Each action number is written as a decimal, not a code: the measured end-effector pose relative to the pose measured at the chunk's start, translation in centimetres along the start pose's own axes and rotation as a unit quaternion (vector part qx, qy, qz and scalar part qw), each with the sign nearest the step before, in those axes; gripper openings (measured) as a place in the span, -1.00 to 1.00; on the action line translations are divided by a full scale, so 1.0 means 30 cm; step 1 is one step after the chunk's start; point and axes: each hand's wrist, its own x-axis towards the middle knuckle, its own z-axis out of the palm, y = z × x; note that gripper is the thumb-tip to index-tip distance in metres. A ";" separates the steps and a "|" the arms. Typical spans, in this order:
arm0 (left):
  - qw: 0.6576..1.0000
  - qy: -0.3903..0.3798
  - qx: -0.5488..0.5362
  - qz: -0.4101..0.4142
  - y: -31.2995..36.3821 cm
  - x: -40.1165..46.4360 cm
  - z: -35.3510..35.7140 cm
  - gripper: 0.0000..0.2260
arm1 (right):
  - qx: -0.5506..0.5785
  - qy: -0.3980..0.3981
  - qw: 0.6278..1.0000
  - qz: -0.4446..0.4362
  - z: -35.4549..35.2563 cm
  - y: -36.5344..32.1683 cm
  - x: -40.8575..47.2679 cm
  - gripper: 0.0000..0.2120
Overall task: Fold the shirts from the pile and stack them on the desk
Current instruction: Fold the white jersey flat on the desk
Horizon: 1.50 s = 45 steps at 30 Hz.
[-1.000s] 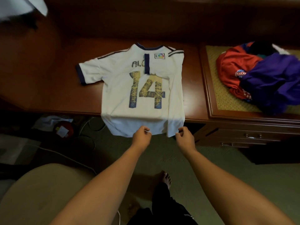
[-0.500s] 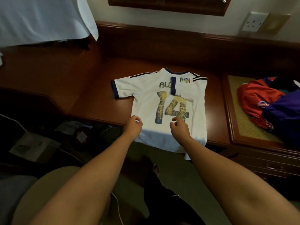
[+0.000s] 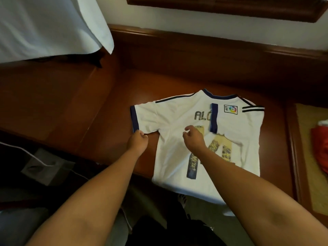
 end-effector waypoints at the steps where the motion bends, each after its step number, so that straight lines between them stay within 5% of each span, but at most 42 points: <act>1: 1.000 0.004 -0.007 -0.019 -0.001 0.024 0.001 -0.79 | -0.012 -0.003 1.000 -0.007 0.002 -0.018 0.039 -0.72; 13: 0.980 0.049 -0.083 -0.174 0.006 0.272 -0.008 -0.52 | -0.126 -0.046 0.990 -0.046 0.156 -0.300 0.422 -0.71; 19: 0.973 0.026 -0.109 -0.203 0.014 0.370 0.016 -0.50 | -0.208 -0.143 0.961 -0.113 0.359 -0.422 0.592 -0.58; 25: 0.934 0.010 -0.246 -0.257 -0.025 0.415 0.060 -0.92 | -0.267 -0.173 0.941 -0.120 0.414 -0.448 0.671 -0.61; 36: 0.974 -0.070 -0.211 0.031 0.265 0.172 0.090 -0.83 | -0.123 -0.098 0.984 -0.086 0.048 -0.342 0.631 -0.74; 40: 0.967 -0.111 -0.185 0.135 0.432 0.045 0.202 -0.83 | 0.042 -0.106 0.993 -0.010 -0.231 -0.291 0.534 -0.71; 45: 0.938 -0.280 -0.162 0.124 0.556 -0.017 0.344 -0.68 | 0.242 0.024 0.962 0.123 -0.409 -0.082 0.457 -0.77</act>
